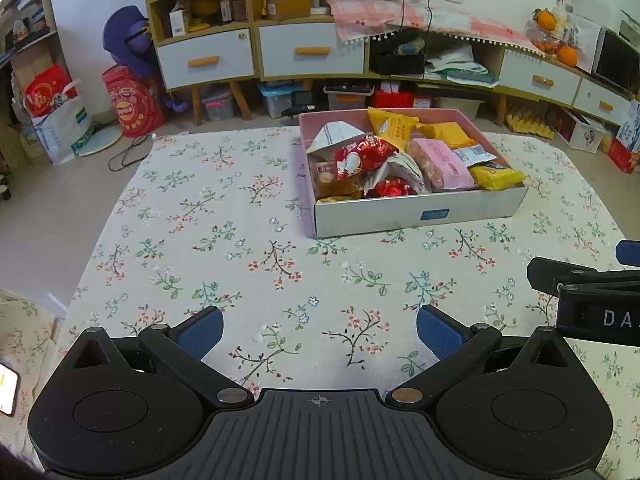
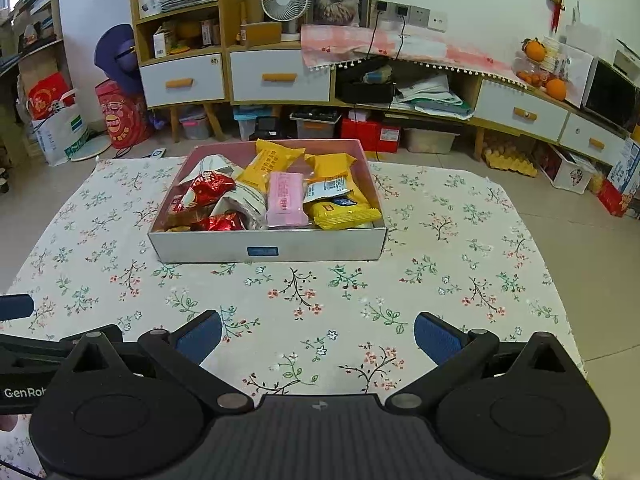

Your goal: Organize snacks

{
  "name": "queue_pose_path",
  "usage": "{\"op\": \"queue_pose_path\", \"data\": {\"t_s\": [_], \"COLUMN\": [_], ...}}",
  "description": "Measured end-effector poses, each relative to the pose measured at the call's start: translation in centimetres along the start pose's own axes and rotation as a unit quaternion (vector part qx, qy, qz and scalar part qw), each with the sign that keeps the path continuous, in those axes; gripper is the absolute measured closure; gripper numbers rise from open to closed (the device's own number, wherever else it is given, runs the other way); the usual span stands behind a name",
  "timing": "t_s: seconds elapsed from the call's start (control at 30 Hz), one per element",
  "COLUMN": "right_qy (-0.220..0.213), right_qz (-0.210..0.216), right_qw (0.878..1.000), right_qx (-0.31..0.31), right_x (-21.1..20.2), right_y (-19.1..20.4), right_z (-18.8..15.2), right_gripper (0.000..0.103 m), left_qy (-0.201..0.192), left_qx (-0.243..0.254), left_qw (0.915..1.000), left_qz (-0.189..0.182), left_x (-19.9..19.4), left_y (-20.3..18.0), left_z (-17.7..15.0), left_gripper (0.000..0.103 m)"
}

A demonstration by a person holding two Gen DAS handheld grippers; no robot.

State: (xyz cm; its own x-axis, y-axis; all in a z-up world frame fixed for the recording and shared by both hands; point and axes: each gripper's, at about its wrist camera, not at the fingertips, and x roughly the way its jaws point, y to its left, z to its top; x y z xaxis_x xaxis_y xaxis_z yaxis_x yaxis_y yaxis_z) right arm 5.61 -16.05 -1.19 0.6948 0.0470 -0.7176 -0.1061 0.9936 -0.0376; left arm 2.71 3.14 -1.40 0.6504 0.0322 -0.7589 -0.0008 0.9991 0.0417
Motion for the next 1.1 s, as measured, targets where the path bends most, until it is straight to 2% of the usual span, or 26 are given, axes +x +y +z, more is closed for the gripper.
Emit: {"op": "queue_pose_path", "data": {"t_s": [1.1], "right_qy": [0.002], "right_qz": [-0.002], "right_qw": [1.0], "right_qx": [-0.003], "right_x": [-0.05], "right_y": [0.13], "right_z": [-0.01], "right_gripper": [0.024], "left_qy": [0.001], "left_qx": [0.002], "left_qw": [1.0], "left_qz": [0.004], "left_x": [-0.04], "left_y": [0.1], "left_z": [-0.1], "left_gripper": [0.0]}}
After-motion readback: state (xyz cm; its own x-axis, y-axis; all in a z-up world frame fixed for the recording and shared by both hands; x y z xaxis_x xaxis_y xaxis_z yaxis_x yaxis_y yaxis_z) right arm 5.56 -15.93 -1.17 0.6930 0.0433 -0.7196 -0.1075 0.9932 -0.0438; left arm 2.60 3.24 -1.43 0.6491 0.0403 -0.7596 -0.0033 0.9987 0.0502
